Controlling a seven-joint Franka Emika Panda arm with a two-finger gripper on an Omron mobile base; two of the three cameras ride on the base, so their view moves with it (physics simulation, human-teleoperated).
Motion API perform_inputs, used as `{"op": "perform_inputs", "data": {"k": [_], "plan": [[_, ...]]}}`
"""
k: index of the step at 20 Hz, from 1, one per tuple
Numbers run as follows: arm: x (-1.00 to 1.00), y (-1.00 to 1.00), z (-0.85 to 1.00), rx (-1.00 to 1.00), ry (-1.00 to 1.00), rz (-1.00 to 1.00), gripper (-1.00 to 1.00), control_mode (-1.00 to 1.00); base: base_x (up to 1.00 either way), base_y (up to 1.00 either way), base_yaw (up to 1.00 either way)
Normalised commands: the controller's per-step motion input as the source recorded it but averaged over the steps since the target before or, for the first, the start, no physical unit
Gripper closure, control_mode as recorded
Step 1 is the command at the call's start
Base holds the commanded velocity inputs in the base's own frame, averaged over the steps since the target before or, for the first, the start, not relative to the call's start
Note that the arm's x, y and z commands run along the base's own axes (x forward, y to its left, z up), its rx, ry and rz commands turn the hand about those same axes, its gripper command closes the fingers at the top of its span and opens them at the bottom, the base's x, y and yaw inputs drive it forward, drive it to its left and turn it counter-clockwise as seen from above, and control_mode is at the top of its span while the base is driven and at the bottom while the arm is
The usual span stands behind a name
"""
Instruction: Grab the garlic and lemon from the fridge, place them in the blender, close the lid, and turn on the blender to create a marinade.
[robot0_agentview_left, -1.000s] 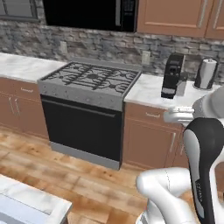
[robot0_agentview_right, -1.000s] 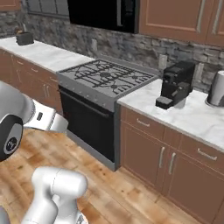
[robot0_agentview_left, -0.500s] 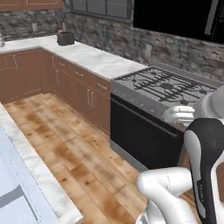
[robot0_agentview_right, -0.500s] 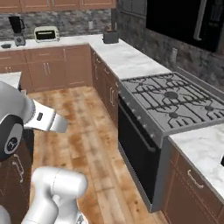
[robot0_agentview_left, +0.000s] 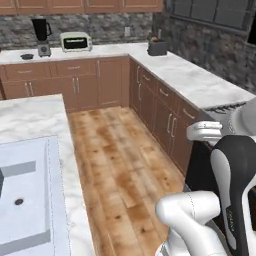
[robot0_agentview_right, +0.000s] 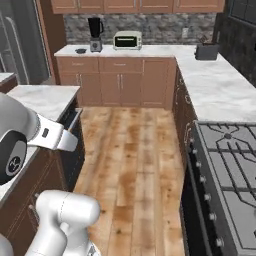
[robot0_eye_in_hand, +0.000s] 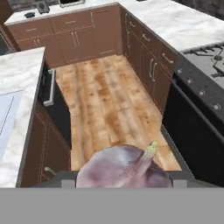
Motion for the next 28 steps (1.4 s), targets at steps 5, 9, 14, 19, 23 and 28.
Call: {"op": "perform_inputs", "data": {"k": [5, 9, 14, 19, 23, 28], "plan": [[0.0, 0.0, 0.0, 0.0, 0.0, 0.0, 1.0, 1.0, 1.0, -0.4, 0.41], [0.0, 0.0, 0.0, 0.0, 0.0, 0.0, 1.0, 1.0, 1.0, -0.42, 0.39], [0.0, 0.0, 0.0, 0.0, 0.0, 0.0, 1.0, 1.0, 1.0, -0.53, 0.33], [0.0, 0.0, 0.0, 0.0, 0.0, 0.0, 1.0, 1.0, 1.0, -0.65, 0.25], [0.0, 0.0, 0.0, 0.0, 0.0, 0.0, 1.0, 1.0, 1.0, -0.7, 0.23], [0.0, 0.0, 0.0, 0.0, 0.0, 0.0, 1.0, 1.0, 1.0, -0.6, 0.18]]}}
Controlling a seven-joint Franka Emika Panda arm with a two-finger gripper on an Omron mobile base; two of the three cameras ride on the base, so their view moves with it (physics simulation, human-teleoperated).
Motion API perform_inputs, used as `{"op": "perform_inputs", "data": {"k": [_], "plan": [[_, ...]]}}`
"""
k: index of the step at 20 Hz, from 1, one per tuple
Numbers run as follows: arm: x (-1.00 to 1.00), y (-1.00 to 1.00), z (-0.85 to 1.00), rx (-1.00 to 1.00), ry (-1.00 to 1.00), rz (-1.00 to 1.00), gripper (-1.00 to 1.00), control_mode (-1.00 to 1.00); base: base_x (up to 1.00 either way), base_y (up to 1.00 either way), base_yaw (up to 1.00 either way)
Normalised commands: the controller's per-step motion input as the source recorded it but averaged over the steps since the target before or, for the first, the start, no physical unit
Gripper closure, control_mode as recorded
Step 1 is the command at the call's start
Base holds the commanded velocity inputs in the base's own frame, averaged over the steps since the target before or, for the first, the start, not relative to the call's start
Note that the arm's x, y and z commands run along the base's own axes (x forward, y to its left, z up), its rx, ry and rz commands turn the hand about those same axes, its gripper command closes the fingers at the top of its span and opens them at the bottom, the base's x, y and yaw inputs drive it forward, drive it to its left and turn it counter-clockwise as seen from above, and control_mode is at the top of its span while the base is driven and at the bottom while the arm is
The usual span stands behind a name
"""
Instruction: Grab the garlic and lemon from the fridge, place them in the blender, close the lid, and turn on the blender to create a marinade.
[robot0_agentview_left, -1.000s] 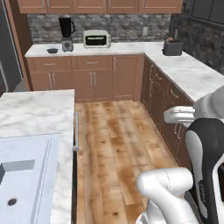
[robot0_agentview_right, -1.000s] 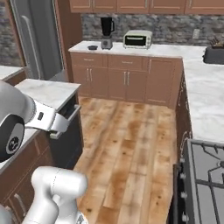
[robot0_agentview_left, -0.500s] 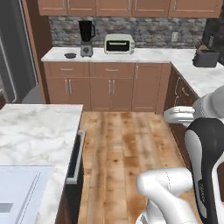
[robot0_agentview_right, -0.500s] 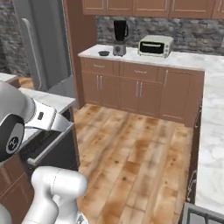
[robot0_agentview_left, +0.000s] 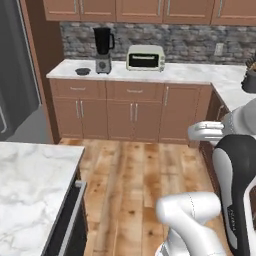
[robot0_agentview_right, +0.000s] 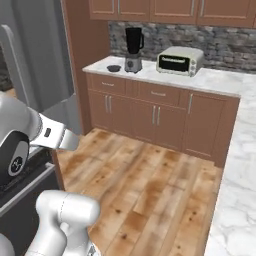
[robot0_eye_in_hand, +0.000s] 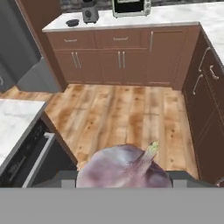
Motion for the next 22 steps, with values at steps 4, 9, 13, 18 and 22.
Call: {"op": "perform_inputs", "data": {"k": [4, 9, 13, 18, 22], "plan": [[0.0, 0.0, 0.0, 0.0, 0.0, 0.0, 1.0, 1.0, 1.0, -0.51, 0.14], [0.0, 0.0, 0.0, 0.0, 0.0, 0.0, 1.0, 1.0, 1.0, -0.43, 0.14], [0.0, 0.0, 0.0, 0.0, 0.0, 0.0, 1.0, 1.0, 1.0, -0.45, 0.14], [0.0, 0.0, 0.0, 0.0, 0.0, 0.0, 1.0, 1.0, 1.0, -0.39, 0.16], [0.0, 0.0, 0.0, 0.0, 0.0, 0.0, 1.0, 1.0, 1.0, -0.21, 0.18]]}}
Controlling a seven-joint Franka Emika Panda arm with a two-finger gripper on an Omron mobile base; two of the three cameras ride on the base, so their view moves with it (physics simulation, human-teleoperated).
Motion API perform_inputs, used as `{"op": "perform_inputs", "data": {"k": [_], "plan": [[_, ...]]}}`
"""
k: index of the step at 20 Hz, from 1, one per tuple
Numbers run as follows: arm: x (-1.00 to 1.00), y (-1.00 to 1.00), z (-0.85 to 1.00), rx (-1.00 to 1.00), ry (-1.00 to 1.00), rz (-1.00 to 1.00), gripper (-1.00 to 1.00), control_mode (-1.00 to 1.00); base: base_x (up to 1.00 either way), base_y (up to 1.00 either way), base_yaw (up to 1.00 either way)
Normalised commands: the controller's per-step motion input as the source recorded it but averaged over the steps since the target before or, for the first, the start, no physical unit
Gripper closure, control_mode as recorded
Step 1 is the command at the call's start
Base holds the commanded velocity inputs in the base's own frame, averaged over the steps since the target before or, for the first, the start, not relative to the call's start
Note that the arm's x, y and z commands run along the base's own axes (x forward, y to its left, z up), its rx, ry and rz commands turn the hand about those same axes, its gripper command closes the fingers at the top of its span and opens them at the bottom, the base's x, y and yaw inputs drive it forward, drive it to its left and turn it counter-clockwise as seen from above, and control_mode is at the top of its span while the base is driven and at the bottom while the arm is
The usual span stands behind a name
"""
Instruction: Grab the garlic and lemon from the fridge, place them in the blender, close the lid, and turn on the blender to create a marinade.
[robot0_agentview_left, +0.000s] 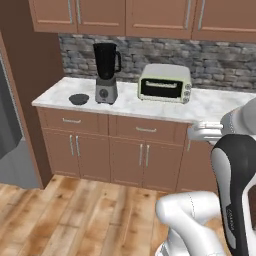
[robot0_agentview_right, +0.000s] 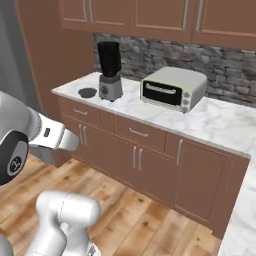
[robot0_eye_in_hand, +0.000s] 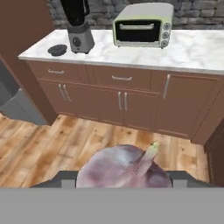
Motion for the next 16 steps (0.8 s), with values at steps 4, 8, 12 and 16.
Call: {"op": "perform_inputs", "data": {"k": [4, 8, 12, 16], "plan": [[0.0, 0.0, 0.0, 0.0, 0.0, 0.0, 1.0, 1.0, 1.0, -0.03, 0.18], [0.0, 0.0, 0.0, 0.0, 0.0, 0.0, 1.0, 1.0, 1.0, 0.08, 0.19], [0.0, 0.0, 0.0, 0.0, 0.0, 0.0, 1.0, 1.0, 1.0, 0.79, 0.11], [0.0, 0.0, 0.0, 0.0, 0.0, 0.0, 1.0, 1.0, 1.0, 1.0, 0.0]]}}
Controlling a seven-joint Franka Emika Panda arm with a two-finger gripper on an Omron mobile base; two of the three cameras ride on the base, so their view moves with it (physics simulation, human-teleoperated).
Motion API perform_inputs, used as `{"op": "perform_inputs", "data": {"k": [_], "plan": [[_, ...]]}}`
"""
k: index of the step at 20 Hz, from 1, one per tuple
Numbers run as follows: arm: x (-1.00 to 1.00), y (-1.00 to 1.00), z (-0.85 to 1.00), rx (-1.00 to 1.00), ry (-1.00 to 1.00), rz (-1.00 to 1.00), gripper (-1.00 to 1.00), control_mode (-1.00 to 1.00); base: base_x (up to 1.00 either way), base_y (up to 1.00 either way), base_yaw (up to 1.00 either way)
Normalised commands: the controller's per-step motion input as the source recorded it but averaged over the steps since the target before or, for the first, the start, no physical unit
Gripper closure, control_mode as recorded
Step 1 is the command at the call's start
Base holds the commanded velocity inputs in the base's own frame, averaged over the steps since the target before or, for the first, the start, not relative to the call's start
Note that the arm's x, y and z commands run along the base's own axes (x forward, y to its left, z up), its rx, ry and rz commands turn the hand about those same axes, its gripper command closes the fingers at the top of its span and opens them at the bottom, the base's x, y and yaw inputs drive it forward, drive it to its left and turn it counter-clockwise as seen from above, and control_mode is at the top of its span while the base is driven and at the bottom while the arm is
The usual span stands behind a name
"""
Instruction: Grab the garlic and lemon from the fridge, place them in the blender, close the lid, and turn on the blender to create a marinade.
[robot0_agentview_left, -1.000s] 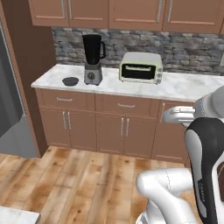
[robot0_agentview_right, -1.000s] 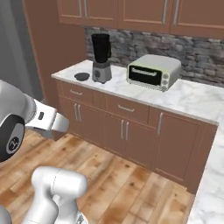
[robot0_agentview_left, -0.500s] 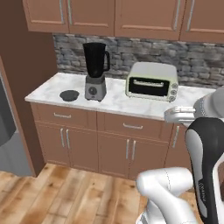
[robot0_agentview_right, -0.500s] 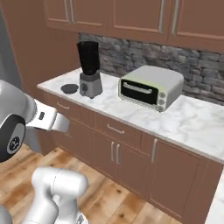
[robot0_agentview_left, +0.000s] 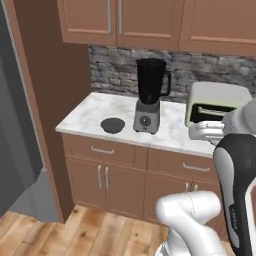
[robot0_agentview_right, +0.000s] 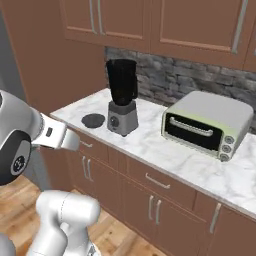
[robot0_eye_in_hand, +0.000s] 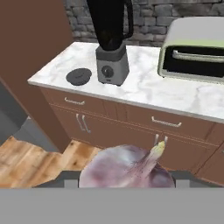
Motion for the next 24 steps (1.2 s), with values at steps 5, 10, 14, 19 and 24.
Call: {"op": "perform_inputs", "data": {"k": [5, 10, 14, 19, 24], "plan": [[0.0, 0.0, 0.0, 0.0, 0.0, 0.0, 1.0, 1.0, 1.0, 0.91, -0.1], [0.0, 0.0, 0.0, 0.0, 0.0, 0.0, 1.0, 1.0, 0.95, 0.61, -0.36], [0.0, 0.0, 0.0, 0.0, 0.0, 0.0, 1.0, 1.0, 0.46, 0.35, -0.47], [0.0, 0.0, 0.0, 0.0, 0.0, 0.0, 1.0, 1.0, 0.2, 0.06, -0.5], [0.0, 0.0, 0.0, 0.0, 0.0, 0.0, 1.0, 1.0, 0.5, 0.2, -0.25]]}}
